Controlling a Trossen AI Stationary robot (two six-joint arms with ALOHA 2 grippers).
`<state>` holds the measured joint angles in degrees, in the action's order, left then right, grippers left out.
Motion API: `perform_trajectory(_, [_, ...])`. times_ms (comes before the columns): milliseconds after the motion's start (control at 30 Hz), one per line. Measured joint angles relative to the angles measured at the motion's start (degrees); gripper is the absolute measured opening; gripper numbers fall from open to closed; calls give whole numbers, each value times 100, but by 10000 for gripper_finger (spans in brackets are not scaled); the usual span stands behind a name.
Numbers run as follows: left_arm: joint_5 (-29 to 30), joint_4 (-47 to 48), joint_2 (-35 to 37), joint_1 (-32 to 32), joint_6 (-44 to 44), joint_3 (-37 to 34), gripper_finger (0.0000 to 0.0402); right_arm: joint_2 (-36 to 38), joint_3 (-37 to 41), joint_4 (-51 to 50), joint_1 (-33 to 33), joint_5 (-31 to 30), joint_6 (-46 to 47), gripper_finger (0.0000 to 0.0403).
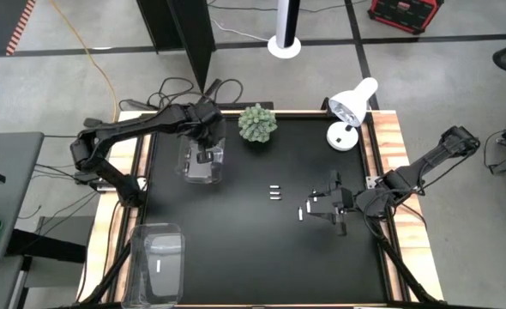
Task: Sort batteries
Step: Put the copper and black battery into the top transparent bin
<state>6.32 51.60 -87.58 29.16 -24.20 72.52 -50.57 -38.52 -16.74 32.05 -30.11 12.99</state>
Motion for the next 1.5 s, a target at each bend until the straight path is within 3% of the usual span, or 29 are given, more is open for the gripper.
perform_trajectory(400, [-530, -1000, -14, 575, -513, -999, 37, 0, 0, -12, 0, 2, -13, 270])
perform_trajectory(1133, [-915, -1264, -16, 626, -649, -1081, 38, 0, 0, 12, -195, 2, 7, 270])
perform_trajectory(1500, [-910, -1613, -16, 624, -490, -1081, 61, 0, 0, 10, -195, 2, 9, 270])
